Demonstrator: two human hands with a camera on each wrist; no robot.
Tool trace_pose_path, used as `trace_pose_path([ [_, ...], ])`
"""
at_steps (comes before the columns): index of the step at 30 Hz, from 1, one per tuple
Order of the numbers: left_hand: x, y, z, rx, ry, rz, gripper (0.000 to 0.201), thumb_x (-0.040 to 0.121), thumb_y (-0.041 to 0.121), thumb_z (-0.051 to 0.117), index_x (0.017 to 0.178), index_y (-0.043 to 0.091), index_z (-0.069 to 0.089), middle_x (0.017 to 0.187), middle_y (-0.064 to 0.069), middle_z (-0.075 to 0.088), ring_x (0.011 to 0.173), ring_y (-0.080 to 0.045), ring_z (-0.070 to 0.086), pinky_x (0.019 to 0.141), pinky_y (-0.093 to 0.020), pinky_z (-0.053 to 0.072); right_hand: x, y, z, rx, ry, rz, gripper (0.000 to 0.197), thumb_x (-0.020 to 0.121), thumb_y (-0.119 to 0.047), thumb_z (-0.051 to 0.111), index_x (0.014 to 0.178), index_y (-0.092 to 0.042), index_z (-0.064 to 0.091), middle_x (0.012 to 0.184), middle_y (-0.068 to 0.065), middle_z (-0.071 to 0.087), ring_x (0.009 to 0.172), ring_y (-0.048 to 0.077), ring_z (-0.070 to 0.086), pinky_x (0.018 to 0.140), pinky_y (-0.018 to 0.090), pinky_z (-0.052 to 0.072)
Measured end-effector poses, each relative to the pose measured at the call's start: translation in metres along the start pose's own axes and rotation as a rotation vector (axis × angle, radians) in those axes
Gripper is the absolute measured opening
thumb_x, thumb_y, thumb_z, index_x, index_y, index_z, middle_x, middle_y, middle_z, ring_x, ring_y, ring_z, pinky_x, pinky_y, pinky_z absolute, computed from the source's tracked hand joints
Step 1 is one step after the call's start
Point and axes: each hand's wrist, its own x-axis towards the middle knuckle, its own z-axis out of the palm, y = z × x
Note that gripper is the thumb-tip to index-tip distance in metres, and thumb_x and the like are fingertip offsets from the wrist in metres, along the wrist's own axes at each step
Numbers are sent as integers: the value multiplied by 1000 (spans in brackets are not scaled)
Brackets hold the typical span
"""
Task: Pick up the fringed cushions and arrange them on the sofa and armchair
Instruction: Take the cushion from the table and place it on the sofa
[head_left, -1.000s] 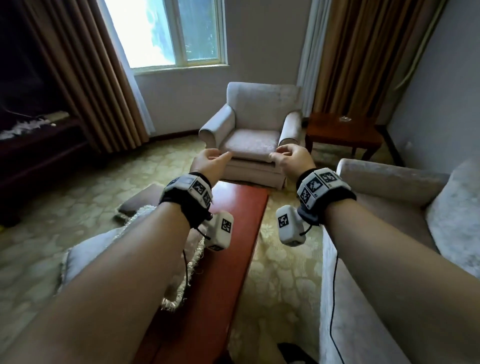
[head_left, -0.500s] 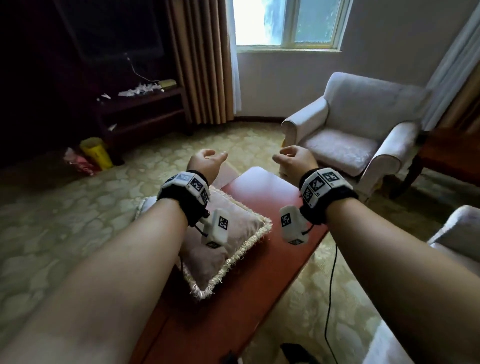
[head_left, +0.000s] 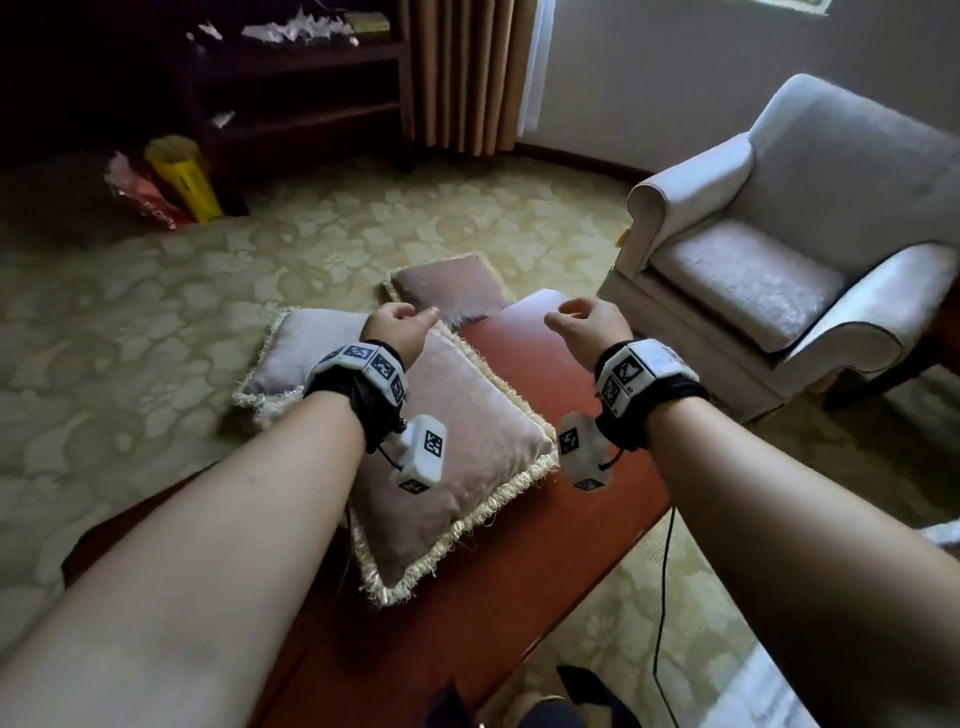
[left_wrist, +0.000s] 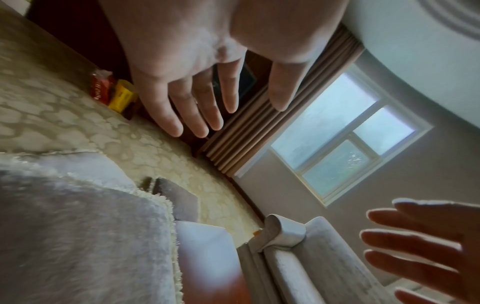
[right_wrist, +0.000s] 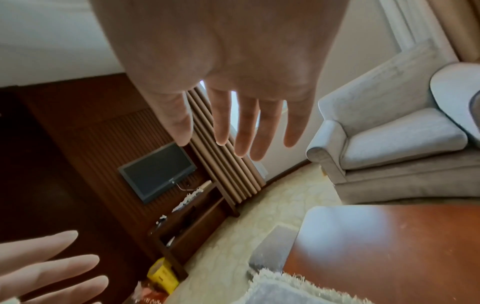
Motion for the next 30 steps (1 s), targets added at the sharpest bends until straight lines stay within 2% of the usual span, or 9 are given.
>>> trace_pose_path([
  [3,33,-29,-2,11,38,-82,48,94,37,69,132,8,64,127,-9,68,123,-28,63,106,-34,49,39,11,35,-43,-63,3,40,91,-20,62,113,13,61,101,35,64,74,20,46,54,28,36],
  [4,43,-39,-2,13,55,-114,48,94,36,69,132,8,64,127,-9,68,121,-26,63,106,-33,49,52,14,47,-70,-96,6,37,91,-24,62,110,8,65,92,25,66,76,18,49,55,26,35],
  [6,62,-60,-2,14,94,-179,40,93,35,70,123,10,68,115,-7,69,106,-23,62,99,-30,49,79,22,71,-69,-145,19,31,92,-27,63,111,-4,69,97,7,68,84,19,58,66,24,41],
  [9,89,-92,1,-9,160,-279,23,92,33,71,107,16,67,102,-5,66,94,-20,58,88,-28,48,116,36,110,-45,-179,9,30,90,-26,65,115,-9,70,111,6,72,100,23,66,81,26,48],
  [12,108,-128,7,-4,208,-406,43,92,36,71,125,8,66,123,-7,69,114,-24,63,104,-30,45,147,56,148,-85,-236,28,35,88,-32,63,116,-12,70,113,4,72,100,23,67,82,27,50],
  [15,124,-157,15,-10,263,-510,55,94,37,69,138,6,59,141,-10,61,131,-27,57,108,-30,40,177,77,178,-164,-319,72,44,89,-36,62,124,-11,64,123,7,68,109,26,64,90,32,50],
  [23,166,-217,43,-29,402,-673,76,94,44,68,155,11,37,161,-9,39,148,-25,38,119,-32,27,239,127,244,-304,-426,139,68,91,-42,61,147,-10,39,148,11,47,128,31,52,89,31,41],
  [28,183,-252,60,-12,392,-808,109,85,57,73,164,17,9,170,-10,19,157,-29,22,126,-44,17,263,157,283,-322,-435,192,77,87,-49,63,148,-11,36,149,12,45,129,32,52,92,34,42],
  [30,187,-269,63,7,379,-876,118,82,62,73,164,18,1,171,-10,14,158,-31,19,127,-46,15,271,168,296,-329,-419,206,83,83,-55,65,147,-11,37,147,13,47,129,33,51,99,40,44],
])
